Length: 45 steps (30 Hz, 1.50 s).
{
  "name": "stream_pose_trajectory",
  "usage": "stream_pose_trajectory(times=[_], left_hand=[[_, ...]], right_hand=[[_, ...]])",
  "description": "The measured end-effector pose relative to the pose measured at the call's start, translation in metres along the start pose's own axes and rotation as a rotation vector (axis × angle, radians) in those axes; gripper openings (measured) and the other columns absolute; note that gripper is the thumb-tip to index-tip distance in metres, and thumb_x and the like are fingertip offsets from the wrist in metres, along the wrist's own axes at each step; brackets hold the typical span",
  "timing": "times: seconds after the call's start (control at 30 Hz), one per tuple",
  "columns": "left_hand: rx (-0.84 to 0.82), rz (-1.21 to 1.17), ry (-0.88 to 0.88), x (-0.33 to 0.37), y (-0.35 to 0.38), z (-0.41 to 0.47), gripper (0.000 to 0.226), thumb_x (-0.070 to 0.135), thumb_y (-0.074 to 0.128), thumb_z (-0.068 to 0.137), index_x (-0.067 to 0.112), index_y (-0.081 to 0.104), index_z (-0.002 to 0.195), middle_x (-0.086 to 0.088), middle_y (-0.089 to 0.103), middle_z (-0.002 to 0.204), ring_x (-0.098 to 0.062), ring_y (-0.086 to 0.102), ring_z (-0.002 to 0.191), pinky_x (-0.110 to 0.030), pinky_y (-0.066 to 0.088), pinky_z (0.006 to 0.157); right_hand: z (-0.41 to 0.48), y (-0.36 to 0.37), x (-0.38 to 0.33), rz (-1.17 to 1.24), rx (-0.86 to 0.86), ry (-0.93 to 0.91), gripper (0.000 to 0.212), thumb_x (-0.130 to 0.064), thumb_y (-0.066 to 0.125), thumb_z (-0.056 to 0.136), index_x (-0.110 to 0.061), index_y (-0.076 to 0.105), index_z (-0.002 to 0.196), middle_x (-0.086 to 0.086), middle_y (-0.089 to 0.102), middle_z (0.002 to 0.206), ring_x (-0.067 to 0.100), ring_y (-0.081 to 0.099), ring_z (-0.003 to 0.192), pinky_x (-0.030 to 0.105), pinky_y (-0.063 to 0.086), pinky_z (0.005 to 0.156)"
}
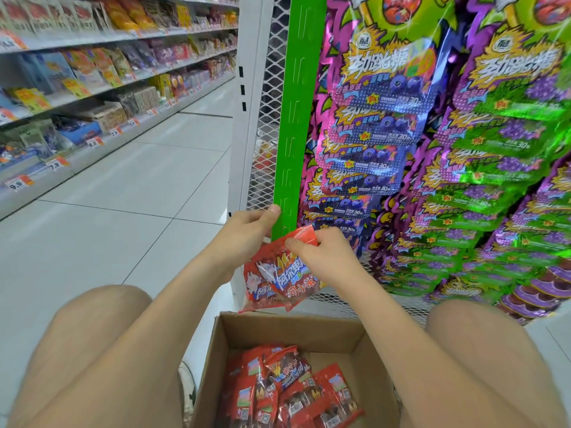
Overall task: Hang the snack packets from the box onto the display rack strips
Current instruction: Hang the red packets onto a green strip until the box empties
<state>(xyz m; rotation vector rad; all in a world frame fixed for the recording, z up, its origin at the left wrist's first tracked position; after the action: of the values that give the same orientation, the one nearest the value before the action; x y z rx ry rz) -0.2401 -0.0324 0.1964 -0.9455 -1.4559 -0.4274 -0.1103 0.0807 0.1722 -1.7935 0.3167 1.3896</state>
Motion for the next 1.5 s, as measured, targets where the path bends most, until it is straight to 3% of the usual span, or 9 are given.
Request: stream_pose_trajectory(times=[0.1, 0.33, 0.57, 0.7, 0.77, 0.93, 1.17, 1.3, 1.5], left_hand=[[-0.009, 0.008, 0.039, 0.003, 0.002, -0.002, 0.046, 0.056, 0.049, 0.107, 0.018, 0.071, 0.122, 0.006, 0.079, 0.089, -0.011, 0.076, 0.082, -0.027, 0.054, 0.077], [-0.093, -0.044, 0.041, 0.006, 0.007, -0.007, 0.045, 0.058, 0.048, 0.106, 0.020, 0.073, 0.109, -0.004, 0.083, 0.095, -0.022, 0.081, 0.086, -0.038, 0.061, 0.089], [-0.179, -0.098, 0.045, 0.001, 0.010, -0.006, 0.050, 0.054, 0.056, 0.104, 0.007, 0.071, 0.114, -0.013, 0.081, 0.101, -0.033, 0.080, 0.095, -0.051, 0.062, 0.093], [-0.143, -0.081, 0.088, -0.001, 0.012, -0.005, 0.037, 0.041, 0.064, 0.103, 0.004, 0.070, 0.103, -0.015, 0.080, 0.098, -0.035, 0.079, 0.094, -0.058, 0.061, 0.094], [-0.121, -0.086, 0.094, -0.003, 0.014, -0.003, 0.033, 0.038, 0.065, 0.103, 0.006, 0.072, 0.101, -0.014, 0.081, 0.097, -0.034, 0.079, 0.094, -0.058, 0.061, 0.093], [-0.022, -0.001, 0.219, -0.001, 0.017, -0.005, 0.018, 0.029, 0.064, 0.105, 0.015, 0.075, 0.100, -0.002, 0.081, 0.093, -0.014, 0.077, 0.082, -0.042, 0.060, 0.079], [-0.035, 0.227, 0.426, -0.009, 0.019, -0.007, 0.014, 0.032, 0.068, 0.102, 0.026, 0.070, 0.115, 0.007, 0.077, 0.102, -0.010, 0.073, 0.097, -0.044, 0.062, 0.087], [0.131, 0.615, 0.534, -0.027, 0.028, -0.013, 0.024, 0.026, 0.066, 0.103, 0.026, 0.057, 0.125, 0.003, 0.075, 0.098, -0.023, 0.069, 0.087, -0.044, 0.057, 0.075], [0.164, 0.404, 0.474, -0.041, 0.022, -0.008, 0.016, 0.019, 0.074, 0.098, 0.022, 0.065, 0.111, 0.012, 0.073, 0.090, -0.001, 0.067, 0.077, -0.012, 0.045, 0.067]], right_hand=[[-0.004, -0.002, -0.006, 0.120, 0.045, -0.059, 0.029, -0.030, 0.073, 0.093, -0.022, 0.071, 0.066, -0.014, 0.051, 0.052, 0.010, 0.047, 0.054, 0.038, 0.054, 0.067], [-0.007, -0.005, -0.017, 0.197, 0.142, -0.131, 0.030, -0.028, 0.070, 0.097, -0.014, 0.069, 0.070, -0.015, 0.054, 0.049, 0.002, 0.045, 0.048, 0.025, 0.037, 0.054], [-0.007, 0.001, -0.010, 0.201, 0.146, -0.030, 0.036, -0.040, 0.071, 0.089, -0.022, 0.062, 0.059, -0.003, 0.064, 0.058, 0.019, 0.061, 0.058, 0.040, 0.047, 0.062], [-0.005, 0.001, -0.002, 0.243, 0.041, 0.022, 0.048, -0.057, 0.068, 0.085, -0.009, 0.070, 0.088, 0.022, 0.074, 0.095, 0.045, 0.071, 0.092, 0.061, 0.058, 0.081], [-0.003, 0.000, 0.003, 0.216, -0.005, 0.021, 0.045, -0.054, 0.063, 0.093, -0.009, 0.070, 0.094, 0.023, 0.073, 0.097, 0.044, 0.070, 0.093, 0.060, 0.057, 0.082], [-0.002, -0.019, 0.011, -0.043, 0.158, -0.072, 0.021, -0.038, 0.069, 0.098, -0.021, 0.068, 0.086, -0.009, 0.068, 0.075, 0.011, 0.060, 0.067, 0.030, 0.044, 0.065], [0.005, -0.016, 0.036, -0.109, 0.001, -0.044, 0.032, -0.047, 0.073, 0.091, -0.016, 0.074, 0.085, 0.004, 0.076, 0.075, 0.023, 0.069, 0.068, 0.045, 0.054, 0.067], [0.006, -0.015, 0.046, 0.079, -0.118, -0.085, 0.021, -0.024, 0.080, 0.091, -0.015, 0.075, 0.110, 0.002, 0.081, 0.096, 0.018, 0.078, 0.093, 0.048, 0.062, 0.090], [0.002, 0.001, 0.063, 0.157, -0.095, -0.103, 0.035, -0.007, 0.080, 0.090, -0.010, 0.066, 0.122, 0.006, 0.080, 0.101, 0.015, 0.077, 0.090, 0.037, 0.063, 0.083]])
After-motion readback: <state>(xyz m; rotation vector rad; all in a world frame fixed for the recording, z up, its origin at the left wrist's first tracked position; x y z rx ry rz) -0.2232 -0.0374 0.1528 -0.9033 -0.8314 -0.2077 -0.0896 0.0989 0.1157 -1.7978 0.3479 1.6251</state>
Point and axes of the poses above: each hand's wrist, its own z-axis towards the middle knuckle, its own y-axis out of the palm, x = y × z, the point moved 3 cm from there along z, towards the middle knuckle
